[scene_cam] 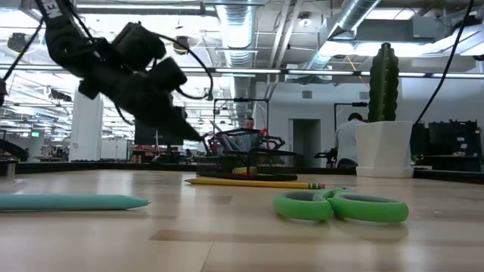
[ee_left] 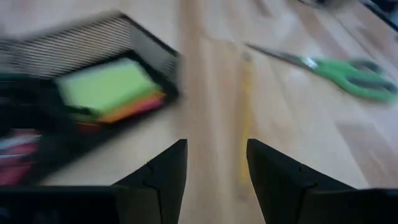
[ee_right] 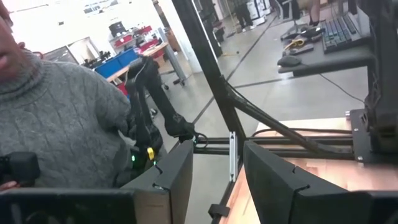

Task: Pick and place office supplies into organizer
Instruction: Put the yellow pencil into the black desk organizer

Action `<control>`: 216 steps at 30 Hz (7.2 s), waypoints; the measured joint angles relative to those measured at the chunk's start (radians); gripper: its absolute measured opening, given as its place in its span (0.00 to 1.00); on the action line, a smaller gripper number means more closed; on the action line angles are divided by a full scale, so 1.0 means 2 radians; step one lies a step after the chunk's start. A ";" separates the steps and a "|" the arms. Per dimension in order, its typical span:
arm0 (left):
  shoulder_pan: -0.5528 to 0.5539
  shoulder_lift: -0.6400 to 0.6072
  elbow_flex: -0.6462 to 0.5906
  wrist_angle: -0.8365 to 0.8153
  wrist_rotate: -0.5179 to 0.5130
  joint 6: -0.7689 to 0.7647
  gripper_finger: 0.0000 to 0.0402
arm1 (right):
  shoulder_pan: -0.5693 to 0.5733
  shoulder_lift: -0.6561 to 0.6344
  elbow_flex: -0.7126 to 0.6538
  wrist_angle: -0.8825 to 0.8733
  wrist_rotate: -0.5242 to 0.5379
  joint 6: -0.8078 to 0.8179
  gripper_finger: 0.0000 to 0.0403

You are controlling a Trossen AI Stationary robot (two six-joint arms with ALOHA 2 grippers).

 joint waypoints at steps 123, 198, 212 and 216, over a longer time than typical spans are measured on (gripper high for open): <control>-0.084 0.321 0.084 0.250 -0.054 0.008 0.32 | 0.107 0.030 -0.308 -0.053 0.411 0.142 0.26; -0.095 0.332 0.086 0.271 -0.046 -0.026 0.07 | 0.056 0.135 -0.275 -0.166 0.254 0.138 0.24; -0.095 0.332 0.086 0.271 -0.049 -0.026 0.07 | 0.059 0.135 -0.244 -0.290 0.253 0.115 0.34; -0.095 0.332 0.086 0.271 -0.049 -0.026 0.07 | 0.052 0.135 -0.245 -0.284 0.254 0.106 0.31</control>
